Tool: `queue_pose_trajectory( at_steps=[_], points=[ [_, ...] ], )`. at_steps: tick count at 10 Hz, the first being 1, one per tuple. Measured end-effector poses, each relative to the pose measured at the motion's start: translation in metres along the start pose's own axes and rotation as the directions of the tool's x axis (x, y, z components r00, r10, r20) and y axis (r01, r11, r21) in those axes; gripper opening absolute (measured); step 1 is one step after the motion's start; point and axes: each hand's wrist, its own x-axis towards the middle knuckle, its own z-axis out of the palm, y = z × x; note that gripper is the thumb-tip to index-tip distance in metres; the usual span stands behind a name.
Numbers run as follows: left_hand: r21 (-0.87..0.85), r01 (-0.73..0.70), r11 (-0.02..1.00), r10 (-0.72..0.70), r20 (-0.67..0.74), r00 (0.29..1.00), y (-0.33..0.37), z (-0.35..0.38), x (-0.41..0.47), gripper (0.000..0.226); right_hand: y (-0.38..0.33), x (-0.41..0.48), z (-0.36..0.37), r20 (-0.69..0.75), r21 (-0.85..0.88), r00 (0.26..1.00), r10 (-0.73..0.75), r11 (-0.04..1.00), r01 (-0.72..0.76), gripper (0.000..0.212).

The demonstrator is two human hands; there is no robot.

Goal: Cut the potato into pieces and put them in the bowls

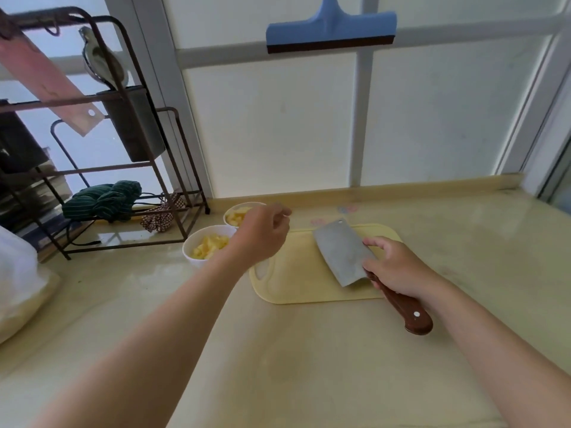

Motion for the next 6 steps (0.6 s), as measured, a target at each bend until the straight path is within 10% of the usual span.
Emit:
queue_pose_trajectory(
  at_steps=[4, 6],
  points=[
    [-0.076, 0.06, 0.995, -0.055, 0.064, 0.996, 0.038, 0.052, 0.003, 0.028, 0.007, 0.007, -0.004, -0.089, -0.675, 0.993, -0.074, 0.738, -0.005, 0.012],
    [-0.083, 0.121, 0.989, -0.117, 0.05, 0.992, 0.042, 0.049, 0.007, 0.028, 0.001, 0.01, 0.0, -0.038, -0.846, 0.996, -0.079, 0.533, 0.01, 0.029]
  ],
)
